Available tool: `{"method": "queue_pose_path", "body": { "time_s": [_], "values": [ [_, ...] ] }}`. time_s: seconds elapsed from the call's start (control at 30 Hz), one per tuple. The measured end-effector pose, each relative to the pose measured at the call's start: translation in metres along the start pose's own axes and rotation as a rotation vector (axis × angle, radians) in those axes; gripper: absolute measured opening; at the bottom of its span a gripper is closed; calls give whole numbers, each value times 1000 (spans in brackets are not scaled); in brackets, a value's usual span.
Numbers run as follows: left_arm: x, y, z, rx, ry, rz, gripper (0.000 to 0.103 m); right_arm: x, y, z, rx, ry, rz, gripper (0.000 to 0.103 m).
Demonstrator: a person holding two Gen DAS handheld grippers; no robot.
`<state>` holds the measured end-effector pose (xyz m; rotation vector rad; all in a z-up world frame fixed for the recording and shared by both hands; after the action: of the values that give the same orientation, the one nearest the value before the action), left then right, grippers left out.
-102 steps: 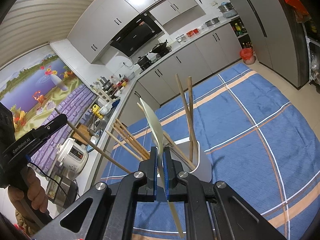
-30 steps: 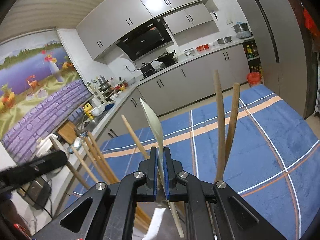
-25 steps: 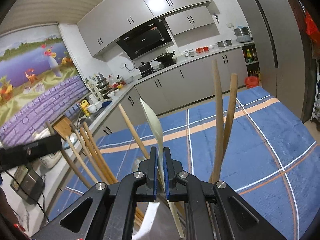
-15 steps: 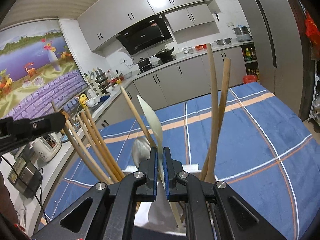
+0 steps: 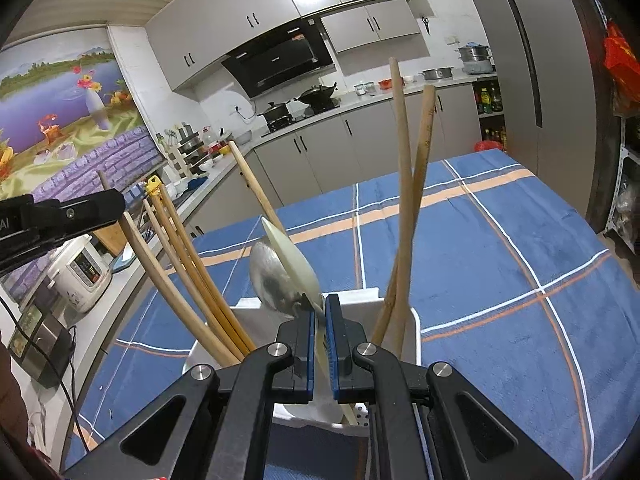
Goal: Organize utensils
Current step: 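Lower the white spoon into the holder compartment with the right tool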
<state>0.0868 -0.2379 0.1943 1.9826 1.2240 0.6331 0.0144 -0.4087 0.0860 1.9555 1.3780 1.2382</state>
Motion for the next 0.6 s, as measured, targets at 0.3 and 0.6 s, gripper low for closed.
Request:
{"method": "queue_pose_path", "body": {
  "time_s": [0.3, 0.6],
  "values": [
    [1, 0, 1, 3, -4, -8, 6, -5, -5, 4, 11, 2, 21, 6],
    [5, 0, 2, 7, 0, -24, 7, -12, -4, 1, 12, 33, 51, 6]
  ]
}}
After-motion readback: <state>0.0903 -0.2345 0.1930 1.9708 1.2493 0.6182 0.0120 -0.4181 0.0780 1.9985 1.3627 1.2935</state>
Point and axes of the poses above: each gripper's, at about its wrist camera, not at the fingertips, and z roughly the way its jaws point, x to its left, y to its top, the point moved 2 cm from there along z, roughly the way its jaws point, and after that the axes turned 5 degrees about y, right-handed, at the moved point
